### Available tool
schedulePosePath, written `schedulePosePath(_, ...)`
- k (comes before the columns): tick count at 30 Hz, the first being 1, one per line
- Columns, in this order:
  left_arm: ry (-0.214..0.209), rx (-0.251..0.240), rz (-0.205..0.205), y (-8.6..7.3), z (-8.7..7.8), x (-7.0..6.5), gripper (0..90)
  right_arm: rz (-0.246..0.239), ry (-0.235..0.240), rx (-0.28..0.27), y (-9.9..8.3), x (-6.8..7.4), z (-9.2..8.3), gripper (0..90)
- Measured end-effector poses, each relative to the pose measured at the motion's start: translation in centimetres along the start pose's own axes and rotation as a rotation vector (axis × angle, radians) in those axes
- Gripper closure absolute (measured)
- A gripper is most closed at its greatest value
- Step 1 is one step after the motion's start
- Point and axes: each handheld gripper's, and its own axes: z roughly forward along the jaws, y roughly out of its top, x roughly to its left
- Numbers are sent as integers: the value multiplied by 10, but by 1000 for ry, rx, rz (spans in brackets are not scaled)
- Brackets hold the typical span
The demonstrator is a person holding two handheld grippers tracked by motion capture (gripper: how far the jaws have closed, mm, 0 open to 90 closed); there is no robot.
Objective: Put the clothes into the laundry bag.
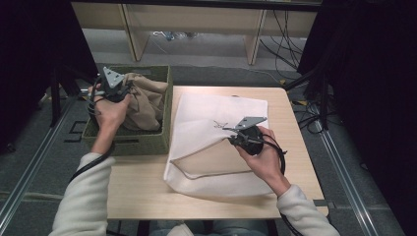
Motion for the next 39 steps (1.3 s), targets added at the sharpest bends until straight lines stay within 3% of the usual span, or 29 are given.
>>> schedulePosePath(1, -8, -14, -18, 2, -3, 1, 815, -4, -2, 1, 0, 0, 0, 880)
schedulePosePath(9, -15, -102, -29, 23, -22, 8, 817, -3, 2, -12, 1, 0, 0, 880)
schedulePosePath(21, -26, -244, 0, 55, -61, 9, 817, 8, 6, -21, 2, -1, -2, 880)
schedulePosePath(24, -53, -296, -1, 66, -79, 7, 817, 27, 2, -33, 2, 0, -4, 881)
schedulePosePath(30, -100, -353, -13, 76, -101, 5, 817, 13, -1, -47, 5, -1, -5, 881)
schedulePosePath(31, -116, -371, -12, 79, -107, 3, 817, 34, -5, -53, 5, 0, -6, 881)
schedulePosePath(39, -186, -417, -16, 85, -137, -3, 817, 24, -1, -53, 6, 0, -6, 881)
